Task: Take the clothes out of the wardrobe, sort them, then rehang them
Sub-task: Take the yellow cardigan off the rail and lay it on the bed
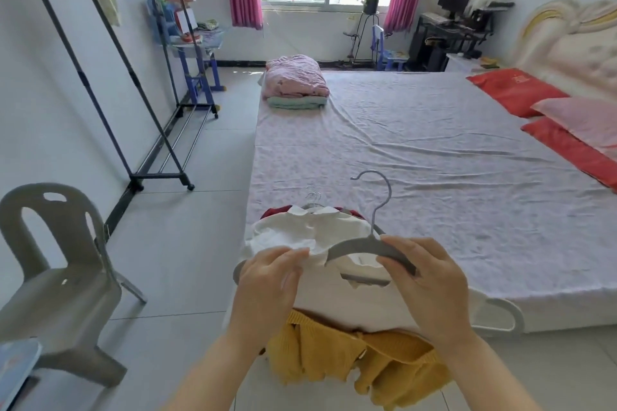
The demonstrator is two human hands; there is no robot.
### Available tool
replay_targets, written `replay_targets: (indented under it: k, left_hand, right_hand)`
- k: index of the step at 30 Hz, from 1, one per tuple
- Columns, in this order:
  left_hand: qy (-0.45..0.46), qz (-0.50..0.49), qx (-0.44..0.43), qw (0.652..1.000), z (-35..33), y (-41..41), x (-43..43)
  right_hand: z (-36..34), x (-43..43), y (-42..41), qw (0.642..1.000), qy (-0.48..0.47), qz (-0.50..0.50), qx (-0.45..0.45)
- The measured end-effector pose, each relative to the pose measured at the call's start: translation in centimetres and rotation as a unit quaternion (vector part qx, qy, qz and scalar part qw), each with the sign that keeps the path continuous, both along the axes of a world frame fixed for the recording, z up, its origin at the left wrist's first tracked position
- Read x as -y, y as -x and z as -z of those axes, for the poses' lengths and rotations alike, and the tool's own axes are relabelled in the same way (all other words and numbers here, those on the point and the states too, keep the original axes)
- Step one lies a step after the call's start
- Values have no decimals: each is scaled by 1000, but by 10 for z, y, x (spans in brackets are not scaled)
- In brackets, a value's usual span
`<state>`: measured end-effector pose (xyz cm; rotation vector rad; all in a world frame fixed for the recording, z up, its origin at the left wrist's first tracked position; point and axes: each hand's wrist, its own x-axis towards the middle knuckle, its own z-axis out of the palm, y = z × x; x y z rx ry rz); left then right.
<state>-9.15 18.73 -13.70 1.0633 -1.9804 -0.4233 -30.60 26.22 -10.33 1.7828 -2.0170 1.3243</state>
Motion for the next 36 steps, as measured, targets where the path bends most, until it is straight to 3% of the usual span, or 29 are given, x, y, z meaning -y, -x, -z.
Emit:
replay_targets:
  k: [12,17,20,24,30,36]
  left_hand:
    - [-64,-31,58,996,21,48,192]
    - [-143,-79,96,982,40,77,259]
    - [-218,-99,131,962,56,94,302]
    - [-299,-134,162,931,79,102,340]
    - [-354,-120,217,902,94,112,347]
    - [-362,-91,240,896,90,124,351]
  right_hand:
    - [34,223,58,993,-61,-77,72]
    - [60,310,85,981,-114,-113,107]
    - [81,367,96,968,-209,-100,97]
    - [108,429,114,910,-398,-113,36]
    - [146,427,135,857,-502,-106,57]
    - [156,385,143,847,-518,-92,72]
